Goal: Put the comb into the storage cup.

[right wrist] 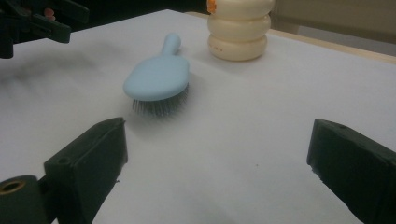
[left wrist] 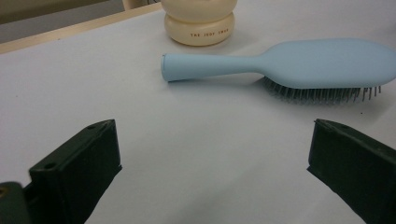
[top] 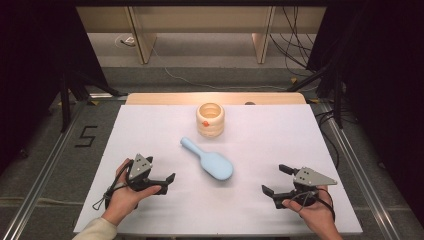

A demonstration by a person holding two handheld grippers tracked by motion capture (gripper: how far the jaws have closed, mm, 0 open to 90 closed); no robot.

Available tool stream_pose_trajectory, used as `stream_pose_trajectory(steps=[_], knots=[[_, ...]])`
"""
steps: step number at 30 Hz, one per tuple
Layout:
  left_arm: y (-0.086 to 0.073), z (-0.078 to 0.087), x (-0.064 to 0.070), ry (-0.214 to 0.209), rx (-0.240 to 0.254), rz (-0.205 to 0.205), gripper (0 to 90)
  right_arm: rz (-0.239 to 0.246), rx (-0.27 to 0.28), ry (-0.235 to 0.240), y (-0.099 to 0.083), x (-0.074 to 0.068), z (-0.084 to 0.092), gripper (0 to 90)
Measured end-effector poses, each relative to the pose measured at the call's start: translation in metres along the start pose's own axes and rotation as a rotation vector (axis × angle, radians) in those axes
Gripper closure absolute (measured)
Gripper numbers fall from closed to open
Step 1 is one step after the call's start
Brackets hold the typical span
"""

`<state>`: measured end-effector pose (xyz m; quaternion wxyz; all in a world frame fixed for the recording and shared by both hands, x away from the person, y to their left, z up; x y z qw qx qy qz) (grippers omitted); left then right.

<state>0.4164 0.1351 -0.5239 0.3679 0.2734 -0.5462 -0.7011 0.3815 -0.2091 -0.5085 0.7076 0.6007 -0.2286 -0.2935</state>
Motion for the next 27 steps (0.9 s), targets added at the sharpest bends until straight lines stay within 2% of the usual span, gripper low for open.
stream_pose_trajectory(steps=[8,11,13,15,16,21,22,23,25,27], knots=[[0.001,0.001,0.001,0.005,0.003,-0.002,5.0,0.001,-0.001,-0.002,0.000,0.000,-0.001,6.0],[0.005,-0.001,0.003,0.007,0.013,-0.016,15.8,-0.001,0.001,-0.003,0.000,0.000,-0.001,6.1],[0.009,-0.003,0.008,-0.006,0.024,0.003,19.8,0.000,-0.002,-0.003,-0.001,0.000,-0.001,6.1],[0.011,-0.004,0.009,-0.008,0.023,0.003,25.6,-0.001,-0.006,-0.006,-0.001,0.000,-0.002,6.3],[0.013,-0.009,0.011,-0.008,0.018,-0.014,30.0,-0.001,-0.007,-0.005,-0.002,0.000,-0.002,6.3],[0.019,-0.022,0.011,-0.004,0.006,-0.010,62.0,-0.003,-0.006,-0.008,-0.002,0.001,-0.002,6.4],[0.022,-0.032,0.010,-0.003,-0.018,-0.038,68.8,-0.003,-0.006,-0.008,-0.002,0.002,-0.003,6.7],[0.024,-0.037,0.010,0.002,-0.032,-0.049,73.6,-0.004,-0.007,-0.009,-0.002,0.002,-0.003,6.7],[0.028,-0.050,0.009,0.004,-0.053,-0.055,83.8,-0.006,-0.008,-0.010,-0.003,0.002,-0.003,6.8],[0.032,-0.065,0.009,0.004,-0.075,-0.058,89.4,-0.007,-0.005,-0.010,-0.002,0.002,-0.003,6.9]])
Point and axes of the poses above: each handheld gripper's, and its own axes: z roughly backward along the jaws, y roughly out of its top, x roughly to its right, the point moved 10 cm from there along -z, roughly forward along the jaws, and after that the axes turned 13 degrees about x, right-handed, at the moved point
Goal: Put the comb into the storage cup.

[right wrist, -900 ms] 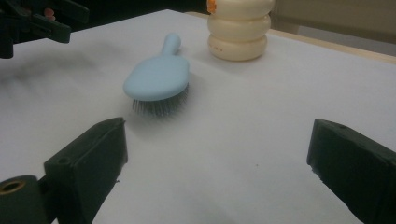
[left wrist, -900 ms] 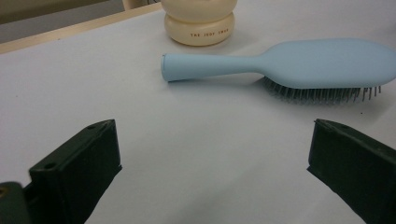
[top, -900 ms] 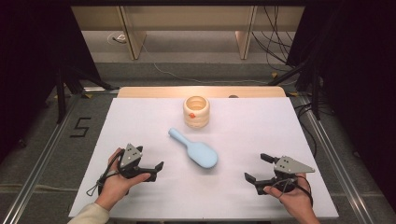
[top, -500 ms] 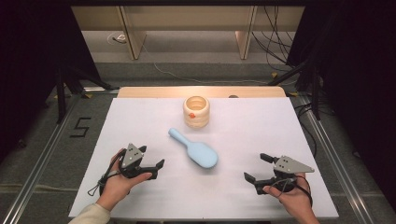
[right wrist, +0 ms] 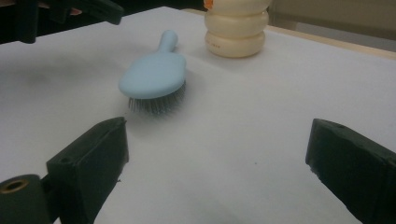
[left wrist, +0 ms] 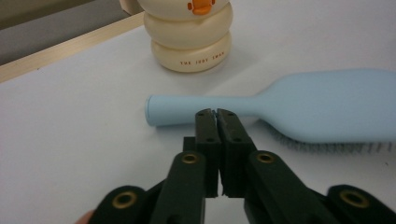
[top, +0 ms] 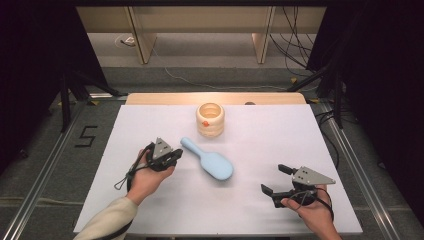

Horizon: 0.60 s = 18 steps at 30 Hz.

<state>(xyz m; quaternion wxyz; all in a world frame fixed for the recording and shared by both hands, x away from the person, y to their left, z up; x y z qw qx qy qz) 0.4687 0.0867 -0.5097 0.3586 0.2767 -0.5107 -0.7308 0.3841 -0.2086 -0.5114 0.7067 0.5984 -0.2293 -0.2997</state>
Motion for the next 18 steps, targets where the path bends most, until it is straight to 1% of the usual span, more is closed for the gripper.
stream_pose_trajectory(steps=[3,4,5,6,7,9,10,11,12,13,14,15,16,17,18], knots=[[0.007,-0.023,0.003,-0.011,-0.022,0.005,89.6,-0.005,0.007,0.004,0.001,-0.001,0.000,7.0],[0.007,-0.023,0.003,-0.011,-0.022,0.005,89.6,-0.005,0.007,0.004,0.001,-0.001,0.000,7.0],[0.010,-0.037,0.004,-0.013,-0.041,-0.012,89.7,-0.005,0.010,0.007,0.001,-0.001,-0.001,7.1],[0.010,-0.037,0.004,-0.013,-0.041,-0.012,89.6,-0.005,0.010,0.007,0.001,-0.001,-0.001,7.1],[0.010,-0.050,0.004,-0.013,-0.069,-0.021,89.7,-0.004,0.010,0.007,0.001,-0.001,-0.001,7.2],[0.008,-0.062,0.002,-0.008,-0.097,-0.032,89.7,-0.007,0.006,0.006,0.000,-0.001,0.000,7.4],[0.008,-0.062,0.002,-0.008,-0.097,-0.032,89.7,-0.007,0.006,0.006,0.000,-0.001,0.000,7.4],[0.005,-0.071,-0.001,-0.002,-0.124,-0.039,89.7,-0.011,0.010,0.009,0.001,-0.001,0.000,7.5],[0.005,-0.071,-0.001,-0.002,-0.124,-0.039,89.6,-0.015,0.012,0.011,0.001,-0.002,0.000,7.5],[0.004,-0.078,-0.003,0.008,-0.145,-0.049,89.6,-0.021,0.016,0.011,0.002,-0.002,0.000,7.5],[0.004,-0.078,-0.003,0.008,-0.145,-0.049,89.6,-0.021,0.016,0.011,0.002,-0.002,0.000,7.5],[0.003,-0.083,-0.003,0.010,-0.166,-0.061,89.6,-0.027,0.023,0.013,0.003,-0.003,-0.001,7.8],[0.003,-0.083,-0.003,0.010,-0.166,-0.061,89.7,-0.027,0.023,0.013,0.003,-0.003,-0.001,7.8],[0.002,-0.085,-0.002,0.010,-0.183,-0.066,89.7,-0.028,0.023,0.015,0.003,-0.003,-0.001,7.9],[0.002,-0.085,-0.002,0.010,-0.183,-0.066,89.6,-0.028,0.023,0.015,0.003,-0.003,-0.001,7.9]])
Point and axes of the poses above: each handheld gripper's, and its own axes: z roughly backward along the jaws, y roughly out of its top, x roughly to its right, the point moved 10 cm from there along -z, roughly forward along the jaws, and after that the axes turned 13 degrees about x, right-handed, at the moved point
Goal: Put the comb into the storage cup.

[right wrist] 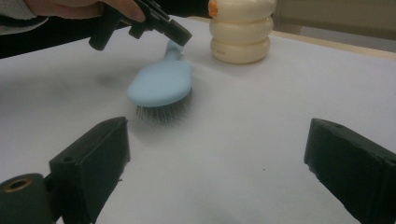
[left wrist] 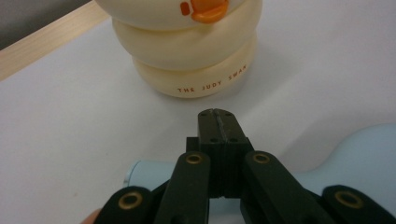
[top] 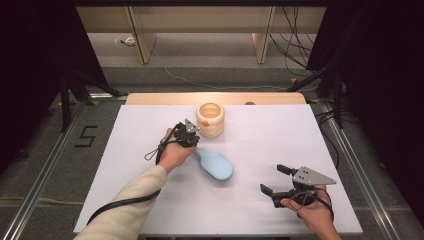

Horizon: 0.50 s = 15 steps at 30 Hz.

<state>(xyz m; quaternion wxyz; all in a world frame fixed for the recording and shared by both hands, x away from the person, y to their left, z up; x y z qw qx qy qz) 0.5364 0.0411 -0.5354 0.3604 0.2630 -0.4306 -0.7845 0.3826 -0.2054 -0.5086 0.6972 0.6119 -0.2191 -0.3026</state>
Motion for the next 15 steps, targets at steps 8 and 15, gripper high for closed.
stream_pose_trajectory(steps=[8,15], knots=[[-0.0052,-0.0057,-0.0008,0.012,-0.036,-0.010,89.7,-0.007,-0.002,-0.005,-0.0004,0.0005,-0.0001,9.1],[-0.0099,-0.0079,-0.0041,-0.004,-0.075,-0.004,89.7,-0.008,0.000,-0.004,-0.0004,0.0006,-0.0001,9.4]])
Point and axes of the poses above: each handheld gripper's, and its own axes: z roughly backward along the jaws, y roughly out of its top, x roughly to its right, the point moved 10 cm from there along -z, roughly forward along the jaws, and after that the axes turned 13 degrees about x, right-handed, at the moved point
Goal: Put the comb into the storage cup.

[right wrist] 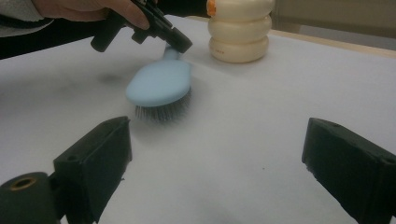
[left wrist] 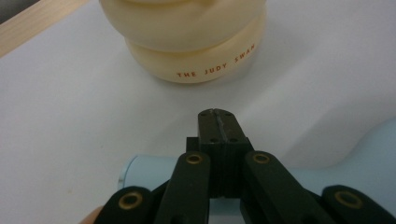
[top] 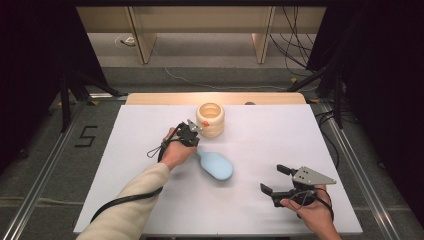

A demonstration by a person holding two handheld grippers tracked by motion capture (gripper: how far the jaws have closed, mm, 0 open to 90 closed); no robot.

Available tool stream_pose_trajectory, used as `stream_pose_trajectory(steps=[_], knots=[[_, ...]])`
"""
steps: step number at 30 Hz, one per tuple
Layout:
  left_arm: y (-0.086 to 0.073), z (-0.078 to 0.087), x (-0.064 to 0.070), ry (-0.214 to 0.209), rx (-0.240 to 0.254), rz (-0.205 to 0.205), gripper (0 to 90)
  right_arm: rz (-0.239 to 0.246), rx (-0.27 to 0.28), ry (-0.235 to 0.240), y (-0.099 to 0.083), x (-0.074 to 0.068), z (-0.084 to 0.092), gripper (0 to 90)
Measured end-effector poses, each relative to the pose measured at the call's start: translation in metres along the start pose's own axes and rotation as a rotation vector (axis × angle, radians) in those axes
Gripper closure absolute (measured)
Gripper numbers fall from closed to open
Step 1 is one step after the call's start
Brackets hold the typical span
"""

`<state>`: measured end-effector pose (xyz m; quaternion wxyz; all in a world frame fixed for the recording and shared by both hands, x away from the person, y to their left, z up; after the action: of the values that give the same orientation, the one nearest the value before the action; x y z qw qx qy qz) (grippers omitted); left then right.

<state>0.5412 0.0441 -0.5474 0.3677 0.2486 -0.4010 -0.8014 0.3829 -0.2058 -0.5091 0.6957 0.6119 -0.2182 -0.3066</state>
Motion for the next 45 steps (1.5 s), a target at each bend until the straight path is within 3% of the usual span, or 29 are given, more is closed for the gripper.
stream_pose_trajectory(steps=[13,25,39,45], knots=[[0.001,0.000,0.001,0.007,-0.057,-0.043,89.8,-0.008,0.001,0.000,0.000,0.000,0.000,10.8],[-0.004,0.006,0.000,-0.014,-0.113,-0.037,89.8,-0.011,0.000,-0.001,0.000,0.000,0.000,11.1],[-0.019,0.025,0.002,-0.047,-0.181,-0.033,89.8,-0.014,0.002,-0.004,0.000,0.001,0.000,11.2],[-0.029,0.040,0.008,-0.065,-0.200,-0.020,89.8,-0.016,0.005,-0.005,0.000,0.001,0.000,11.4]])
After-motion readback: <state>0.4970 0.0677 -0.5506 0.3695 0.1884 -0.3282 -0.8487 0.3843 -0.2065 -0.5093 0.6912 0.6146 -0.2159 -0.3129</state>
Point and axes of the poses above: each handheld gripper's, and its own axes: z roughly backward along the jaws, y roughly out of its top, x roughly to its right, the point moved 10 cm from there along -z, roughly forward along the jaws, and after that the axes turned 13 degrees about x, right-handed, at the moved point
